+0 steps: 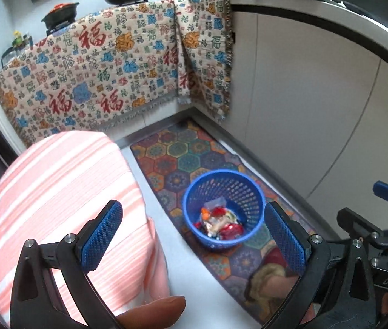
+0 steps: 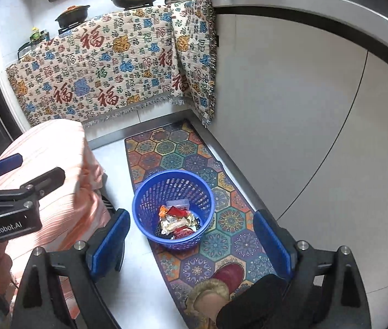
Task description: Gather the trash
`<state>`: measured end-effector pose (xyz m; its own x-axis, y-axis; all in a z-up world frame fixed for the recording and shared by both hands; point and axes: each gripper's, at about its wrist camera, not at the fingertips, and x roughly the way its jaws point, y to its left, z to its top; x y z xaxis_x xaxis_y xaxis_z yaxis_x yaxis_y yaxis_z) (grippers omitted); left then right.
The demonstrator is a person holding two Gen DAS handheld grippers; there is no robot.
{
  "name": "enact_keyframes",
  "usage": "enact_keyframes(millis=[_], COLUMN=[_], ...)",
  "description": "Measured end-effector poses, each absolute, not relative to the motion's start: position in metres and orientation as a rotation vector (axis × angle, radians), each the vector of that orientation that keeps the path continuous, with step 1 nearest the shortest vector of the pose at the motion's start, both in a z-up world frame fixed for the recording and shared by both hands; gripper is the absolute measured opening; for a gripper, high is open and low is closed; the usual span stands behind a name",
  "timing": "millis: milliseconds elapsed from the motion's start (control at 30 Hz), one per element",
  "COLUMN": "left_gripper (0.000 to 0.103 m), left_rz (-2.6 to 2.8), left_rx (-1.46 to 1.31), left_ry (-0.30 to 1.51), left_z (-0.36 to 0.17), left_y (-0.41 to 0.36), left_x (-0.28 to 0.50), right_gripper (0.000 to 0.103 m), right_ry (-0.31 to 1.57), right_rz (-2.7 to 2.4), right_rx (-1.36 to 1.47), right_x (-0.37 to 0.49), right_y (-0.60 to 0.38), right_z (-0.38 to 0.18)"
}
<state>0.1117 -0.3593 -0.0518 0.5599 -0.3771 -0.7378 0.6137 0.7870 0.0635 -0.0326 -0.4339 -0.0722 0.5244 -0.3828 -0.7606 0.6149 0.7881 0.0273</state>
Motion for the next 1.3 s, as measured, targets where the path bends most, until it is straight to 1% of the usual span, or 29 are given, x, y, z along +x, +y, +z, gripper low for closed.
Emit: enact_keyframes(millis=[267,1300], left_gripper=[0.103,0.103], left_rz=[-0.586,-0.552], left_rx=[0.276,0.271], left_ry=[0.779,0.781], left_z=[-0.043,-0.047], left_y=[-0.344,-0.336], left_x=[0.11,0.107], right_gripper=[0.093,0.093], right_ry=[0.81,0.819], right_rz=[-0.588,-0.573], right_rx=[0.301,0.299], right_x=[-0.035,-0.035], right_y=[-0.415,-0.407], right_z=[-0.057,-0.057])
